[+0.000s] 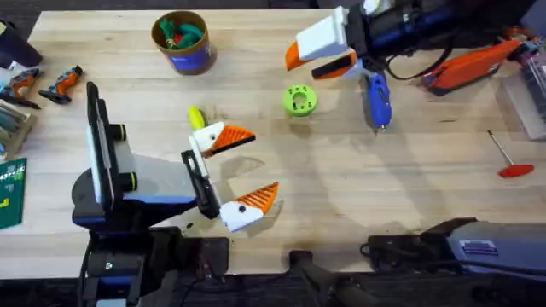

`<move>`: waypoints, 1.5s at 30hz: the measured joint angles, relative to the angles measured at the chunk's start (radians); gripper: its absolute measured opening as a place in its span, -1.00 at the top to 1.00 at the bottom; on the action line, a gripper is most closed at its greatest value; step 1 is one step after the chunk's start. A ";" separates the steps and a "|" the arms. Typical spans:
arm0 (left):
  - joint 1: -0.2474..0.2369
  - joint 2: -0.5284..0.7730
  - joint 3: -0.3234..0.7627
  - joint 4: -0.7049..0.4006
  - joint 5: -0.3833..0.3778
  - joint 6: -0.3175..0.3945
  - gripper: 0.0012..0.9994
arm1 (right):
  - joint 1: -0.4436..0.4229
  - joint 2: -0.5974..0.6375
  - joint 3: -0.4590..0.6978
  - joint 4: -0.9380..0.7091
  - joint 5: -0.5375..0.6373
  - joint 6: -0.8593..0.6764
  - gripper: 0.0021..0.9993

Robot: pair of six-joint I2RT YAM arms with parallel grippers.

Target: Pick up the gripper from the table and insert it into the empty holder that is missing its gripper. Then pick up a screw, insert it into the mounting hole, and use the screwdriver to tighten it. Finally, clean up the table by picking up the vegetable and placing it into the bucket.

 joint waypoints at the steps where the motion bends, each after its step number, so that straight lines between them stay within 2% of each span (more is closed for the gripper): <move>1: 0.000 0.000 0.000 0.000 0.000 0.000 -0.97 | 0.014 0.001 0.022 -0.025 0.043 -0.020 -0.59; 6: 0.000 0.000 0.000 0.000 0.000 0.000 -0.97 | 0.089 0.042 0.136 -0.146 0.248 -0.081 -0.58; 12: 0.000 0.000 0.000 0.000 0.000 0.000 -0.97 | 0.163 0.171 0.271 -0.293 0.466 -0.115 -0.58; 18: 0.000 0.000 0.000 0.000 0.000 0.000 -0.97 | 0.246 0.244 0.302 -0.338 0.645 -0.126 -0.58; 23: 0.000 0.000 0.000 0.000 0.000 0.000 -0.97 | 0.288 0.288 0.306 -0.329 0.692 -0.125 -0.49; 34: 0.000 0.000 0.000 0.000 0.000 0.000 -0.97 | 0.287 0.414 0.308 -0.286 0.770 -0.048 -0.38; 45: 0.000 0.000 0.000 0.000 0.000 0.000 -0.97 | 0.287 0.475 0.308 -0.241 0.790 -0.022 -0.29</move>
